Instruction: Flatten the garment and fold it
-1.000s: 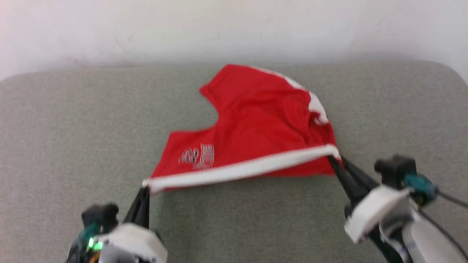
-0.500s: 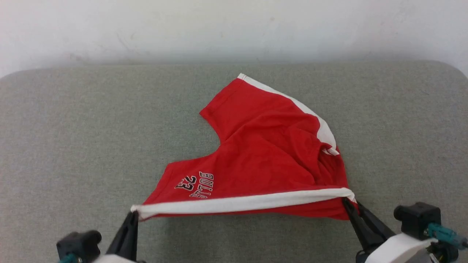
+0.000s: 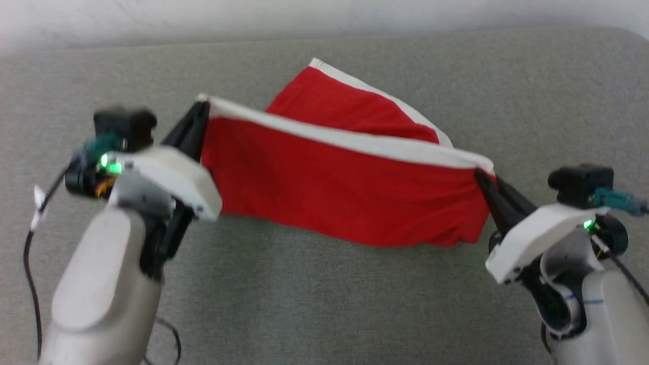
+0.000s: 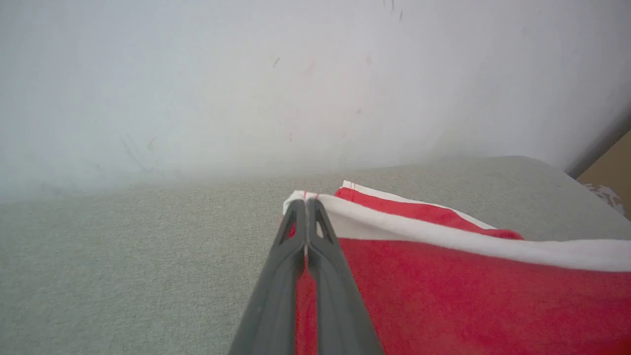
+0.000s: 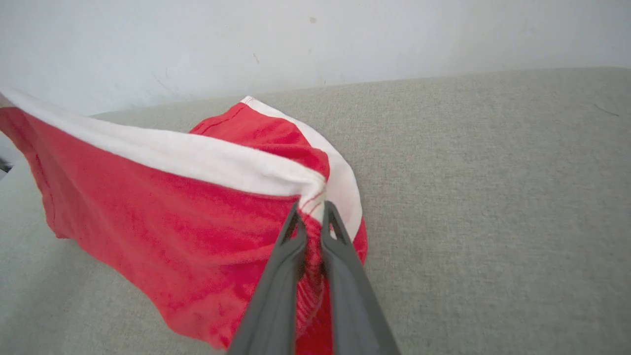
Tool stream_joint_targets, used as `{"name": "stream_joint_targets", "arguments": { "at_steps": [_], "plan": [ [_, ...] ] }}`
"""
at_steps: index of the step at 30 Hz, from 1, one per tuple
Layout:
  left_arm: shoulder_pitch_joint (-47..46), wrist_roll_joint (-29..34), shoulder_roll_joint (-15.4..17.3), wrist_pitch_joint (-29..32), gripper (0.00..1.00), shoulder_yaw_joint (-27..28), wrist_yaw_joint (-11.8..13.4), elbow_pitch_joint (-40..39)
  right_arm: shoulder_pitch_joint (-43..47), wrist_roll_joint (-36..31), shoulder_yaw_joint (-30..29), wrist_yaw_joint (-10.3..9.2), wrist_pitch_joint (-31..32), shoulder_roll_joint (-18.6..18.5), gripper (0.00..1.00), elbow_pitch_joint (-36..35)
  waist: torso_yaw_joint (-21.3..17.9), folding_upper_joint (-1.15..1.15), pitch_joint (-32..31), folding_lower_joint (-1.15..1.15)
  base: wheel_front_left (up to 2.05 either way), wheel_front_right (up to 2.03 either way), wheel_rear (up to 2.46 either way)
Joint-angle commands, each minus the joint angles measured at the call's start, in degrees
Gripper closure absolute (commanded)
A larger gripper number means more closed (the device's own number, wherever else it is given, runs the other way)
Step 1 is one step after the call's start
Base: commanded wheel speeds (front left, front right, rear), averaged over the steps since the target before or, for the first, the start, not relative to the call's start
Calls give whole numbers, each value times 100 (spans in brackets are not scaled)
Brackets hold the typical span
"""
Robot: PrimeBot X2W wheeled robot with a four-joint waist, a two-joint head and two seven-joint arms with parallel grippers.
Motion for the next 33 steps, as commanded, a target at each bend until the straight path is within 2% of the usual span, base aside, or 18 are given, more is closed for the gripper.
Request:
{"name": "stream_joint_targets", "arguments": {
  "at_steps": [1,8,16,18,19,20,21,22,23,24,25,26,29,33],
  "plan": [
    [-445,29,-52,26,100,-64,-85,372,-257,46,-62,-5,-19,40,100,175,-238,0,363,-2,0,0,0],
    [-2335,213,-216,156,100,-386,-483,2430,-1190,166,-29,-5,-66,112,100,1092,-669,0,782,-2,0,0,0],
    [-3633,437,-364,-153,100,-620,-638,4160,-1774,467,306,-5,-459,132,100,1885,-1069,0,1080,-2,0,0,0],
    [-3765,433,-378,-170,100,-648,-666,4566,-1851,572,468,-5,-563,133,86,2048,-1139,0,1114,-2,0,0,0],
    [-3812,417,-394,-166,100,-662,-687,4756,-1889,597,541,-5,-623,133,76,2123,-1164,0,1127,-2,0,0,0],
    [-3847,382,-421,-151,100,-670,-712,4936,-1924,645,628,-5,-702,133,51,2176,-1183,0,1133,-2,0,0,0],
    [-3876,346,-451,-151,100,-678,-738,5090,-1949,683,713,-5,-771,133,6,2228,-1196,0,1137,-2,0,0,0],
    [-3892,281,-495,-154,93,-669,-766,5223,-1973,695,807,-5,-836,133,0,2270,-1205,0,1137,-2,0,0,0],
    [-3902,218,-536,-160,55,-666,-795,5333,-1989,719,890,-5,-921,133,0,2294,-1207,0,1132,-2,0,0,0],
    [-3908,173,-567,-131,31,-694,-824,5435,-1986,730,976,-5,-1006,133,0,2303,-1198,0,1122,-2,0,0,0],
    [-3909,67,-635,-135,11,-674,-848,5504,-1958,734,1047,-5,-1095,124,0,2298,-1160,0,1098,-2,0,0,0],
    [-3916,-34,-691,-174,0,-649,-864,5548,-1916,745,1106,-5,-1201,95,0,2261,-1117,0,1074,-2,0,0,0],
    [-3904,-204,-720,-440,0,-638,-888,5586,-1741,629,1207,-5,-1656,-85,0,2013,-1009,0,950,-2,0,0,0],
    [-3776,-371,-692,-917,0,-621,-897,5497,-1329,257,992,-5,-2299,-268,0,1522,-819,0,692,-2,0,0,0]
  ]
}}
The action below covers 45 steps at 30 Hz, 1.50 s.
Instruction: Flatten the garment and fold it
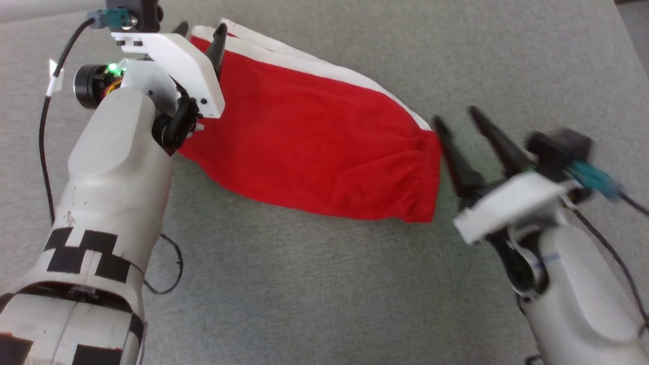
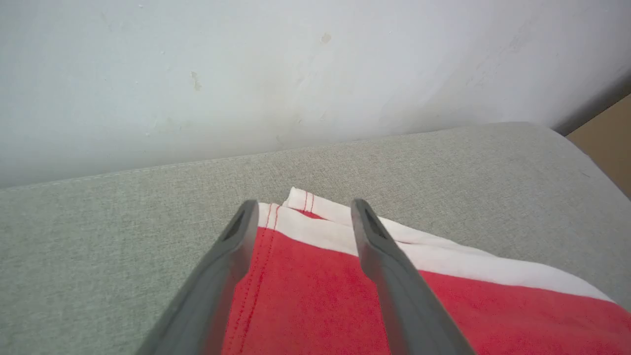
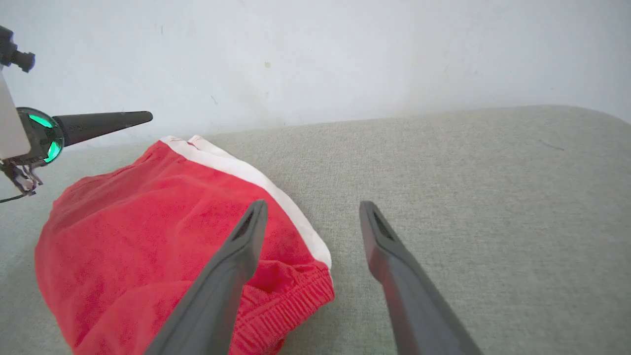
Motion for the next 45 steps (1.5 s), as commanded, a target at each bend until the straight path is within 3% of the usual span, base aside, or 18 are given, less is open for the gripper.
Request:
{"name": "stream_joint_targets", "arguments": {
  "at_steps": [1,5,9,14,19,26,29,30,31,32,37,45],
  "plan": [
    [101,-90,37,-155,0,-3,-42,-78,276,-197,-149,-5,-212,-29,0,-239,271,0,-330,0,0,0,0],
    [287,-318,40,92,0,-166,-43,-230,708,-485,-490,-5,-293,30,0,-668,413,0,-555,0,0,0,0],
    [534,-713,293,1095,0,-803,-44,-768,1355,-877,-787,-5,-5,134,0,-1457,530,0,-797,0,0,0,0],
    [711,-1067,764,2117,0,-1350,-44,-1113,1674,-1035,-767,-5,345,205,0,-2046,367,0,-784,0,0,0,0],
    [801,-1201,1082,2624,0,-1594,-44,-976,1755,-1016,-712,-5,472,266,0,-2285,94,0,-633,0,0,0,0],
    [857,-1347,1098,2845,0,-1727,-45,-713,1757,-931,-662,-5,457,323,0,-2300,-150,0,-403,0,0,0,0],
    [985,-1459,1033,3340,0,-1946,-45,-538,1743,-880,-672,-5,451,340,0,-2219,-216,0,-370,0,0,0,0],
    [1030,-1528,1009,3509,49,-2010,-45,-528,1740,-857,-684,-5,461,344,0,-2187,-225,0,-371,0,0,0,0],
    [1065,-1597,998,3636,87,-2056,-45,-534,1738,-826,-699,-5,495,348,0,-2152,-228,0,-368,0,0,0,0],
    [1102,-1674,989,3757,100,-2087,-45,-533,1736,-810,-704,-5,570,349,0,-2101,-227,0,-376,0,0,0,0],
    [1201,-1930,1035,3906,100,-2229,-45,-732,1650,-610,-580,-5,1274,242,0,-1812,-126,0,-475,0,0,0,0],
    [1173,-2132,1148,3357,100,-2327,-45,-1226,1088,-164,-114,-5,2670,-10,0,-1318,235,0,-662,0,0,0,0]
  ]
}}
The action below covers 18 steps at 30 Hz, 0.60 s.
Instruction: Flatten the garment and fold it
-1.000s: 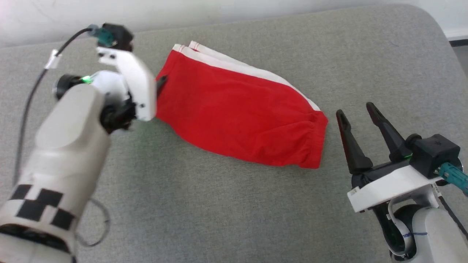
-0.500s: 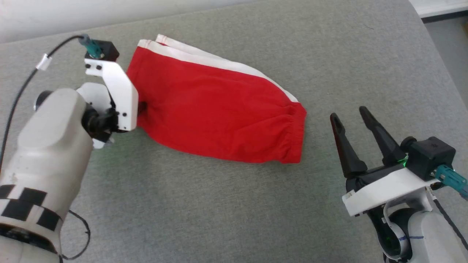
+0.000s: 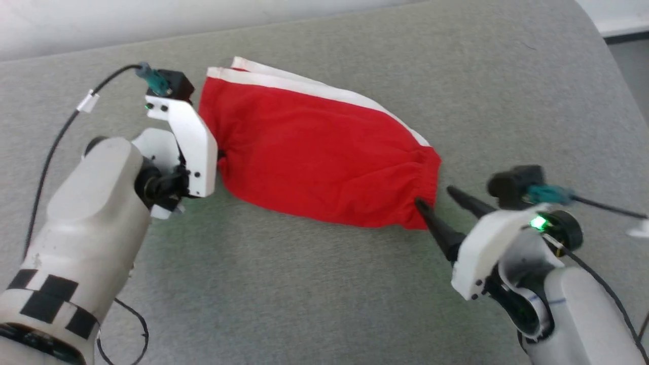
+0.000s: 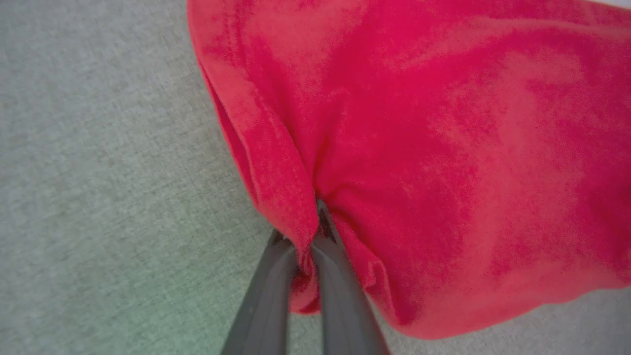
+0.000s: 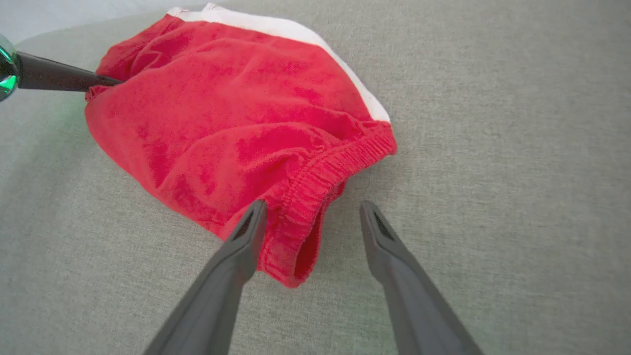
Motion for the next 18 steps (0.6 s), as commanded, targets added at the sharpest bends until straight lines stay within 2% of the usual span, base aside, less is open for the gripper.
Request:
{"name": "stream_joint_targets", "arguments": {
  "at_steps": [1,10,11,12,13,14,18],
  "plan": [
    [304,-38,-38,0,100,-131,-42,13,-157,46,55,-4,184,-43,0,165,175,0,-84,-1,0,0,0],
    [178,-166,-55,-466,100,-277,-42,-262,-820,183,368,-4,1143,-62,0,1814,473,0,-8,-1,0,0,0],
    [176,-179,-50,-509,100,-305,-42,-277,-852,229,431,-4,1258,-60,14,1947,486,0,-1,-1,0,0,0],
    [174,-198,-48,-559,100,-324,-42,-289,-877,266,499,-4,1367,-68,59,2050,499,0,5,-1,0,0,0],
    [176,-220,-47,-599,100,-343,-42,-292,-890,341,550,-4,1465,-61,77,2126,509,0,8,-1,0,0,0],
    [177,-242,-46,-659,100,-360,-42,-309,-906,411,589,-4,1527,-57,100,2170,517,0,9,-1,0,0,0],
    [217,-269,-28,-1088,100,-362,-42,-330,-978,595,699,-4,1554,-140,100,2123,543,0,-67,-1,0,0,0]
  ]
}}
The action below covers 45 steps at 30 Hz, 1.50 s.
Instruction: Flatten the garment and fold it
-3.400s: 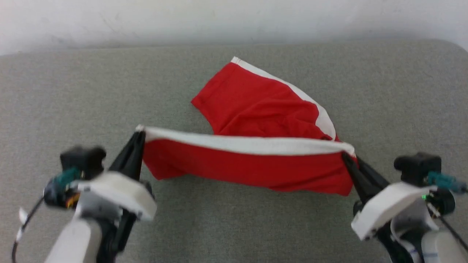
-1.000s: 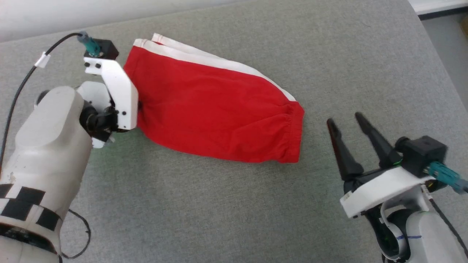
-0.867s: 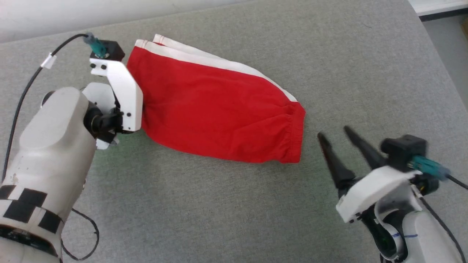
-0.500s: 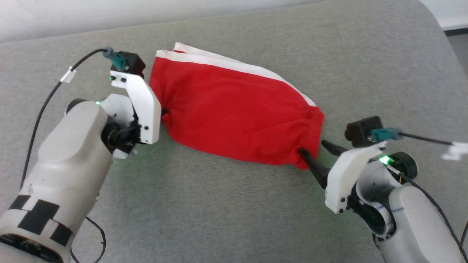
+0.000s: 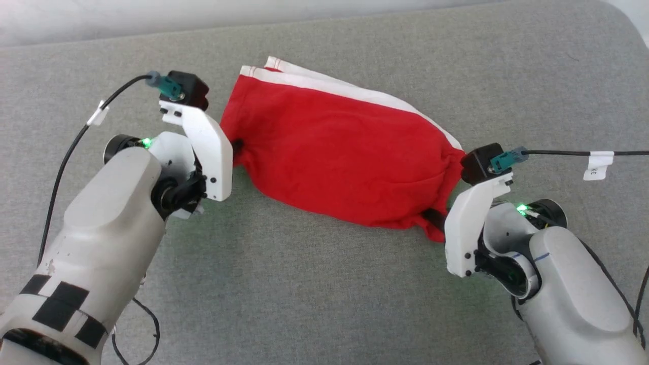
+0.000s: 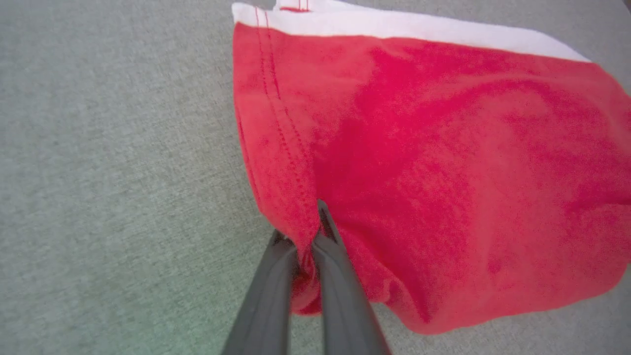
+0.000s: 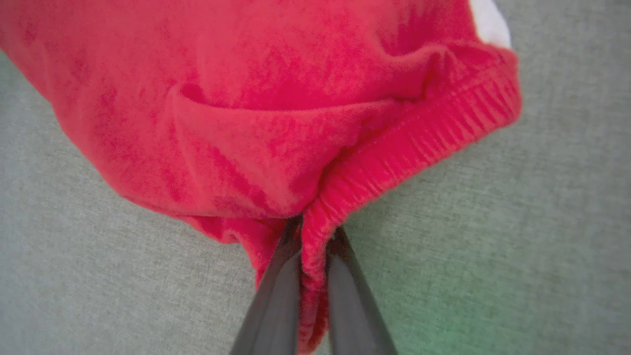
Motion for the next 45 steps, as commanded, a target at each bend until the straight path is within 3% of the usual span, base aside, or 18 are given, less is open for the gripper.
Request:
{"name": "stream_joint_targets", "arguments": {
  "at_steps": [1,5,9,15,22,26,27,28,29,32,38,45],
  "plan": [
    [138,-6,19,-222,100,7,-37,-7,206,42,144,-2,26,-4,100,169,21,0,-104,-1,0,0,0],
    [385,14,24,-823,100,107,13,-38,232,82,30,-2,-278,-186,100,-160,120,0,-396,-1,0,0,0],
    [856,-9,72,-1382,100,235,242,-261,478,116,-56,-2,-417,-351,100,-551,251,0,-772,-1,0,0,0],
    [2051,-68,311,-2047,100,420,973,-1166,1185,276,-138,-2,-348,-463,100,-1171,445,0,-1317,-1,0,0,0],
    [3838,-301,849,-2069,100,499,2024,-2872,2106,392,-472,-2,-126,-444,100,-1621,554,0,-1569,-1,0,0,0],
    [4645,-543,940,-2124,100,603,2503,-3550,2400,347,-723,-2,-169,-355,100,-1486,566,0,-1571,-1,0,0,0],
    [4772,-599,897,-2143,62,611,2572,-3622,2452,280,-746,-2,-227,-353,78,-1422,578,0,-1566,-1,0,0,0],
    [4867,-642,849,-2138,0,591,2609,-3656,2510,305,-766,-2,-269,-290,5,-1349,581,0,-1560,-1,0,0,0],
    [4932,-666,801,-2120,0,544,2607,-3678,2552,317,-775,-2,-341,-237,0,-1292,582,0,-1551,-1,0,0,0],
    [4981,-609,649,-2339,0,540,2648,-3676,2696,225,-699,-2,-657,-176,0,-1225,580,0,-1548,-1,0,0,0],
    [5071,-39,685,-3632,0,924,2993,-3638,3109,233,-810,-2,-1279,-29,0,-1648,529,0,-1685,-1,0,0,0],
    [5105,958,686,-4043,0,1756,2951,-4184,3163,-29,-1463,-2,-1139,-13,0,-2197,616,0,-1809,-1,0,0,0]
  ]
}}
